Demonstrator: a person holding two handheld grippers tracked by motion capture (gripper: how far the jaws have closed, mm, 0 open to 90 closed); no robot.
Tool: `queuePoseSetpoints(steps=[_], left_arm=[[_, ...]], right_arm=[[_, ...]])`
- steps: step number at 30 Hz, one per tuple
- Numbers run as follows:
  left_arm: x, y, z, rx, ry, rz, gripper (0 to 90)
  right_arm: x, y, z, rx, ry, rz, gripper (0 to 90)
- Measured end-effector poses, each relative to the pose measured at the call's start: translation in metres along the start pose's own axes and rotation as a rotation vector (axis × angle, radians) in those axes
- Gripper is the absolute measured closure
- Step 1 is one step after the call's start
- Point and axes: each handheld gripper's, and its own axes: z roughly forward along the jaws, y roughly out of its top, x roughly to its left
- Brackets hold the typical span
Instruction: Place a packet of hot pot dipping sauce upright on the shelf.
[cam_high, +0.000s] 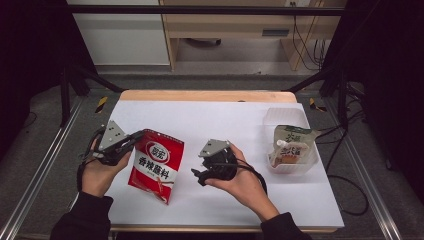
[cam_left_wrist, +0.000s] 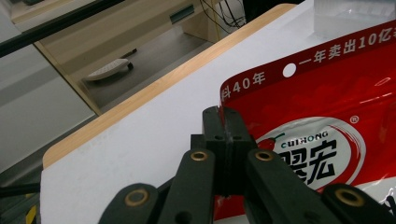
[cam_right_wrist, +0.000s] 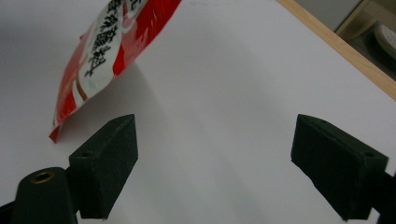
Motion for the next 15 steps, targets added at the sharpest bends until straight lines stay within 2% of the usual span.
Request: queuePoseSetpoints(steps=[6,11,15], left_arm=[[-0.003,0.008,0.002,-0.012,-0.007,0.009,90.0],[-0.006,0.016,0.001,-0.031,-0.013,0.011,90.0],[-0.01,0.02,0.001,-0.037,-0.026,0.016,90.0]], right_arm=[[-0.005,0.02,-0.008,0.018,0.029,-0.018,15.5],[-0.012,0.035,-0.016,0.038,0.06,-0.008,15.9],[-0.014,0.045,-0.019,0.042,0.085,-0.019,16.4]])
